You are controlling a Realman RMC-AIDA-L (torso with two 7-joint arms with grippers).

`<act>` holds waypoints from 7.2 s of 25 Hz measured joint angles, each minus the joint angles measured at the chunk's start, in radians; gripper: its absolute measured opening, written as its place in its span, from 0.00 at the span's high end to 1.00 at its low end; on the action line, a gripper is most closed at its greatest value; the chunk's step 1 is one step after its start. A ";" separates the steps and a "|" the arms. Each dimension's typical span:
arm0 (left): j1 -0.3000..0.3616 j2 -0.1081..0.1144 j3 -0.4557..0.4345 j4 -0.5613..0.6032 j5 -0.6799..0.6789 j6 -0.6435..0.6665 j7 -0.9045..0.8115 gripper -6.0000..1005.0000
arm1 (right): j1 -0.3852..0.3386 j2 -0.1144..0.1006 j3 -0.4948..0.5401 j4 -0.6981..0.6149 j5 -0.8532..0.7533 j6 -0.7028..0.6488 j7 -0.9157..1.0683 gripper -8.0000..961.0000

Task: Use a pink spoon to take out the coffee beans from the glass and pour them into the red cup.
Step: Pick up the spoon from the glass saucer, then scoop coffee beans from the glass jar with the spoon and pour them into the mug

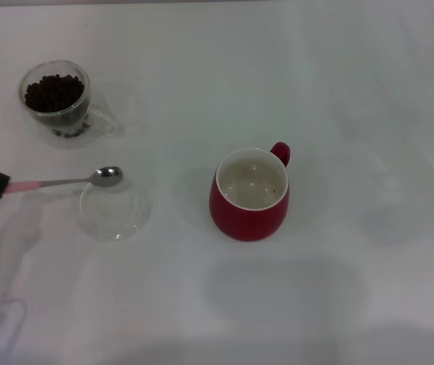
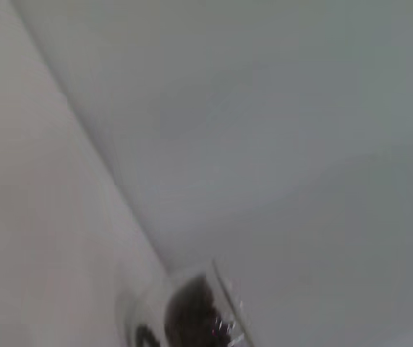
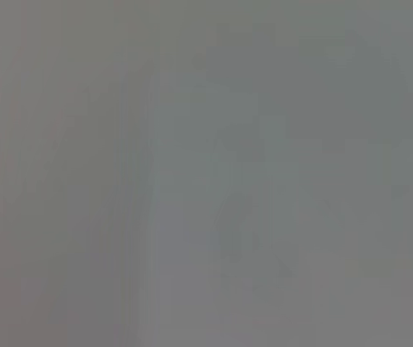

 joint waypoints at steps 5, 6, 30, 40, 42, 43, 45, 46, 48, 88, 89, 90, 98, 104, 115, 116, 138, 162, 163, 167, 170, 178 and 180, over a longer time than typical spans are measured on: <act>0.051 0.007 0.024 0.144 -0.001 0.031 -0.024 0.86 | 0.000 0.011 -0.001 0.000 0.000 -0.007 -0.009 0.36; 0.058 0.007 0.036 0.182 -0.001 0.031 -0.034 0.86 | 0.000 0.013 -0.002 0.000 0.000 -0.007 -0.011 0.36; -0.025 0.278 0.104 0.753 0.160 -0.208 -0.612 0.86 | -0.002 0.059 -0.057 -0.002 -0.002 -0.069 -0.024 0.36; -0.196 0.334 0.095 0.807 0.498 -0.339 -0.895 0.86 | 0.003 0.056 -0.055 -0.035 0.001 -0.070 0.029 0.36; -0.217 0.335 0.095 0.820 0.546 -0.373 -0.939 0.86 | 0.003 0.053 -0.053 -0.038 0.002 -0.068 0.043 0.36; -0.226 0.335 0.095 0.825 0.566 -0.386 -0.953 0.86 | 0.003 0.053 -0.052 -0.038 0.002 -0.067 0.046 0.36; -0.244 0.335 0.095 0.832 0.605 -0.411 -0.977 0.86 | 0.004 0.052 -0.052 -0.038 0.002 -0.063 0.047 0.36; -0.252 0.335 0.095 0.832 0.616 -0.422 -0.983 0.86 | 0.005 0.052 -0.052 -0.038 0.002 -0.060 0.047 0.36; -0.263 0.333 0.095 0.829 0.631 -0.438 -0.989 0.86 | 0.006 0.053 -0.053 -0.038 0.001 -0.060 0.047 0.36; -0.296 0.204 -0.026 0.735 0.768 -0.575 -0.956 0.86 | 0.023 0.058 -0.052 -0.040 0.003 0.010 0.050 0.36; -0.296 0.204 -0.026 0.735 0.768 -0.575 -0.956 0.86 | 0.024 0.058 -0.052 -0.040 0.002 0.012 0.050 0.36; -0.293 0.202 -0.033 0.733 0.767 -0.574 -0.956 0.86 | 0.024 0.058 -0.052 -0.040 0.001 0.013 0.049 0.36; -0.244 0.180 -0.063 0.702 0.678 -0.572 -0.957 0.86 | 0.026 0.057 -0.053 -0.040 0.001 0.024 0.049 0.36; -0.227 0.174 -0.063 0.644 0.569 -0.571 -0.956 0.86 | 0.026 0.056 -0.050 -0.039 0.008 0.028 0.048 0.36; -0.193 0.165 -0.063 0.598 0.447 -0.516 -0.960 0.86 | 0.049 0.056 -0.049 -0.039 0.009 0.072 0.044 0.36; -0.192 0.165 -0.063 0.598 0.446 -0.509 -0.960 0.86 | 0.051 0.055 -0.049 -0.039 0.009 0.075 0.044 0.36; -0.244 0.162 -0.044 0.609 0.516 -0.298 -0.855 0.86 | 0.068 0.057 -0.051 -0.067 0.002 0.080 0.044 0.36; -0.422 0.141 0.232 0.607 0.551 -0.190 -0.841 0.86 | 0.057 0.061 -0.072 -0.058 0.000 0.070 0.055 0.36; -0.428 0.141 0.239 0.607 0.554 -0.191 -0.836 0.86 | 0.056 0.061 -0.072 -0.057 0.000 0.070 0.056 0.36; -0.448 0.140 0.244 0.609 0.572 -0.198 -0.827 0.86 | 0.052 0.061 -0.077 -0.056 0.000 0.066 0.058 0.36; -0.488 0.139 0.246 0.612 0.622 -0.220 -0.826 0.86 | 0.052 0.061 -0.078 -0.055 0.000 0.063 0.059 0.37; -0.528 0.108 0.246 0.728 0.756 -0.246 -0.825 0.86 | 0.050 0.061 -0.078 -0.055 0.005 0.055 0.059 0.37; -0.529 0.096 0.245 0.776 0.780 -0.247 -0.825 0.86 | 0.050 0.061 -0.078 -0.055 0.006 0.054 0.059 0.37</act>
